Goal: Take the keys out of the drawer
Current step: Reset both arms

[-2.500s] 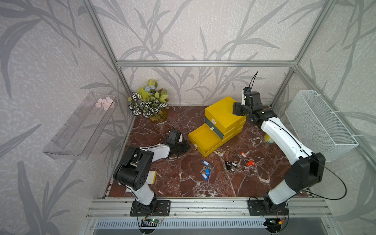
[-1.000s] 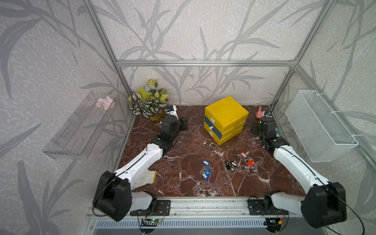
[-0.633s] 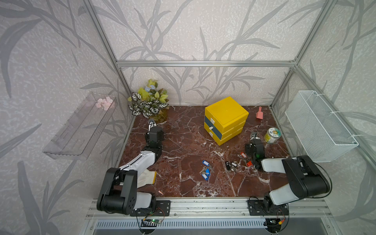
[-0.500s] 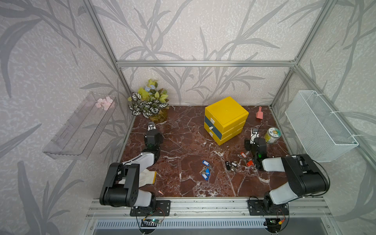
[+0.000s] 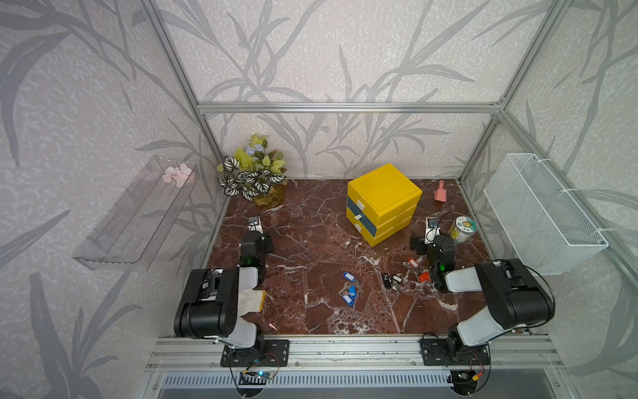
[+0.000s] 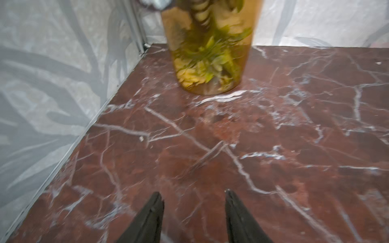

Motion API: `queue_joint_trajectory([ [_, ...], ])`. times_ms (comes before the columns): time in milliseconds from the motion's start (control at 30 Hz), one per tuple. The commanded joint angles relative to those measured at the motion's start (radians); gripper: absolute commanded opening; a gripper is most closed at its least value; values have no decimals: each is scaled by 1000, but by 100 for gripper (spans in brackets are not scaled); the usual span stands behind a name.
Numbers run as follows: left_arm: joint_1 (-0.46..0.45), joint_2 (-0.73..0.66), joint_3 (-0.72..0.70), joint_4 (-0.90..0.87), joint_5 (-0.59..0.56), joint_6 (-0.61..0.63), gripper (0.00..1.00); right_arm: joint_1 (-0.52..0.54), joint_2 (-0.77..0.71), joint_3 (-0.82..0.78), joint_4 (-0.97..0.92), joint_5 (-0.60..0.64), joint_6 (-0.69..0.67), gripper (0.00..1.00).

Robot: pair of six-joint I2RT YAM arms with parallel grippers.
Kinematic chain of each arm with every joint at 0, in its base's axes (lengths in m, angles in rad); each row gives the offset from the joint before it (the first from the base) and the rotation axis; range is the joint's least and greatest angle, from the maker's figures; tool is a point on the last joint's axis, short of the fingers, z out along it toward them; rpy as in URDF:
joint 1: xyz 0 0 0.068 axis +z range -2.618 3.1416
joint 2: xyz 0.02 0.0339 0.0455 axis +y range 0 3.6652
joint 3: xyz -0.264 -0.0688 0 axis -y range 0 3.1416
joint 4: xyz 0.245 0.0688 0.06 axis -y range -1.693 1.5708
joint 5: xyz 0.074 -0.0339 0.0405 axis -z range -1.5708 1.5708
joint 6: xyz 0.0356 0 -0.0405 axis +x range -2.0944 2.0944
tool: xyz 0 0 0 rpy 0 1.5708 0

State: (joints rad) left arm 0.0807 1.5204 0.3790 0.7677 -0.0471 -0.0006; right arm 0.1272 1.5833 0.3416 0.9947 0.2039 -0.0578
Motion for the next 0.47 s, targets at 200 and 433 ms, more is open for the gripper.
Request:
queue_joint_trajectory([
  [200, -14, 5, 28, 48, 84, -35, 55, -11, 5, 22, 7, -38, 9, 99],
  [433, -15, 3, 29, 42, 78, -36, 99, -11, 3, 14, 18, -40, 5, 99],
])
